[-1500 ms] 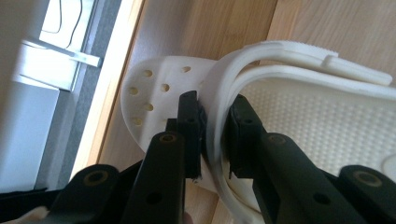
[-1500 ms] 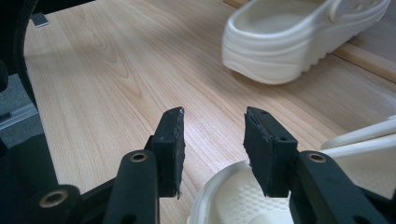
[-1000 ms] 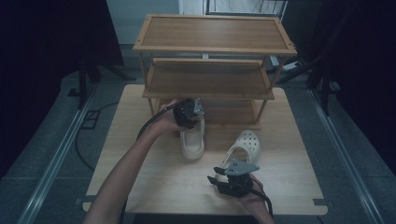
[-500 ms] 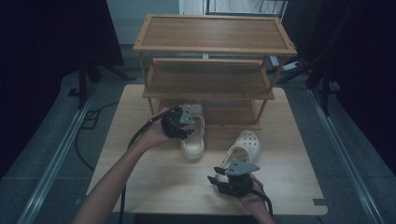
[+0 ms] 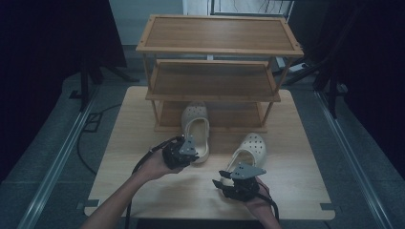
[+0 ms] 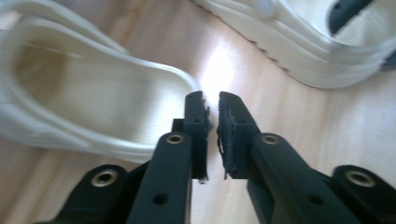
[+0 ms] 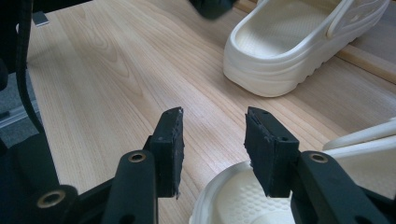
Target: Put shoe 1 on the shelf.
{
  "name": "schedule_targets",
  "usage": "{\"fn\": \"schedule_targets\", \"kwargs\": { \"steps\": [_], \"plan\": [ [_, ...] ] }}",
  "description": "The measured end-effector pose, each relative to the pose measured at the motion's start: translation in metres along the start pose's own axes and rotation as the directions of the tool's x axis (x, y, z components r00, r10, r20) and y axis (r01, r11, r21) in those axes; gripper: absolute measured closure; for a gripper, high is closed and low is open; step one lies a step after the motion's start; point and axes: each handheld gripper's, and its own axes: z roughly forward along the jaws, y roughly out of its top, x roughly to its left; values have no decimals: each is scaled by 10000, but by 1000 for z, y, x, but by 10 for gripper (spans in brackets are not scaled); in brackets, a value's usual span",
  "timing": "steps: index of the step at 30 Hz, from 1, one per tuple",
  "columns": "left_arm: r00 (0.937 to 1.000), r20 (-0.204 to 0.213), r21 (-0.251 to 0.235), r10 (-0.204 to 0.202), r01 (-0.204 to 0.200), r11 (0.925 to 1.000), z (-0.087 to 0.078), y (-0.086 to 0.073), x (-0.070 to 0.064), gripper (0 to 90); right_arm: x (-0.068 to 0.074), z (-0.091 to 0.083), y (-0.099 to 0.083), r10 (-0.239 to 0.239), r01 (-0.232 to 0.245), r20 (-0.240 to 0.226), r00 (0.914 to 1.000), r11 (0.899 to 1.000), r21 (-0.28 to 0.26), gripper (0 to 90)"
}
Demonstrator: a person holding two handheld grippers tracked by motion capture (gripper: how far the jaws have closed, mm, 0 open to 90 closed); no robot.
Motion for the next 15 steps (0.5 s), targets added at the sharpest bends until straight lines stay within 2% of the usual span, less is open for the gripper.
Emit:
{"fn": "schedule_targets", "kwargs": {
  "steps": [4,6,10,15],
  "plan": [
    [9992,328,382,210,-222,9990,18,-1,-9,848,1,1,0,-17,17,-4,10000,10000,24,573],
    [9991,404,530,135,-157,9985,29,-1,-10,851,0,1,0,-7,7,-2,10000,10000,42,573],
    [9991,419,755,2,-34,9971,42,-1,-10,860,-1,0,-1,-15,15,-5,10000,10000,45,572],
    [9996,273,909,-45,20,9959,49,0,-6,870,-1,0,-1,-10,10,28,10000,10000,61,573]
  ]
}}
